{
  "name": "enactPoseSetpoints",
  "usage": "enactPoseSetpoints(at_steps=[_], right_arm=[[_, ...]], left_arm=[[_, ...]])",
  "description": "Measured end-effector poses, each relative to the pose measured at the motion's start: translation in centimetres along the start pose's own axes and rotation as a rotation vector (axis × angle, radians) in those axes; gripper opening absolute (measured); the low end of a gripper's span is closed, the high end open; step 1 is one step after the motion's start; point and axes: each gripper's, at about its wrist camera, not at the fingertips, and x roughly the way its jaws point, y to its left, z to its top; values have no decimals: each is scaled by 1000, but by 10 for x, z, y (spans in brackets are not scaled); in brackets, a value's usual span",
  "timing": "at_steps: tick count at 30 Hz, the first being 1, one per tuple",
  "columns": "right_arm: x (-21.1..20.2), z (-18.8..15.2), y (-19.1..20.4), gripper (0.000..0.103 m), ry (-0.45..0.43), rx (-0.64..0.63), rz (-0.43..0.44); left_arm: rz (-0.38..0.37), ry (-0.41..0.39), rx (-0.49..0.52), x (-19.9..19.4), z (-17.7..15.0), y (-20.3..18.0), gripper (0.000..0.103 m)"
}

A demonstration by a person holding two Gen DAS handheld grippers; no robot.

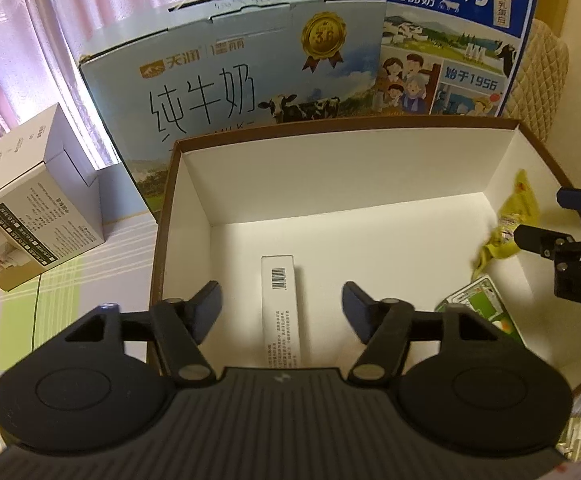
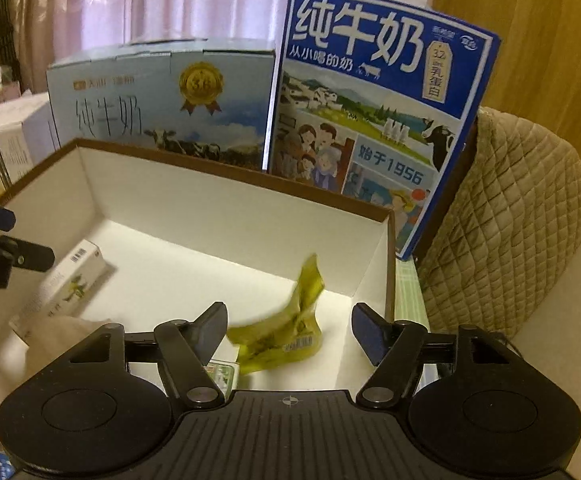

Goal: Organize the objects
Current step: 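Open both tools to drop the pouch and white box into the brown box, then withdraw both tools from the brown box toward the remaining items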

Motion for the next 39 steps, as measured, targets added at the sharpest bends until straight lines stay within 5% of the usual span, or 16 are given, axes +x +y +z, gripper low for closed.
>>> enactPoseSetpoints(at_steps=[4, 11, 25, 39], right_arm=[[-17, -3, -1, 67, -25, 38, 27], [-57, -18, -2, 67, -68, 128, 85], [-124, -52, 2, 67, -91, 264, 139], [-165, -87, 28, 67, -47, 290, 196]], left_arm=[[1, -20, 8, -12, -3, -3, 85], [-28, -55, -6, -40, -13, -5, 92], [-46, -140, -33, -112, -46, -6, 102], [-36, -92, -119, -150, -98, 1, 102]])
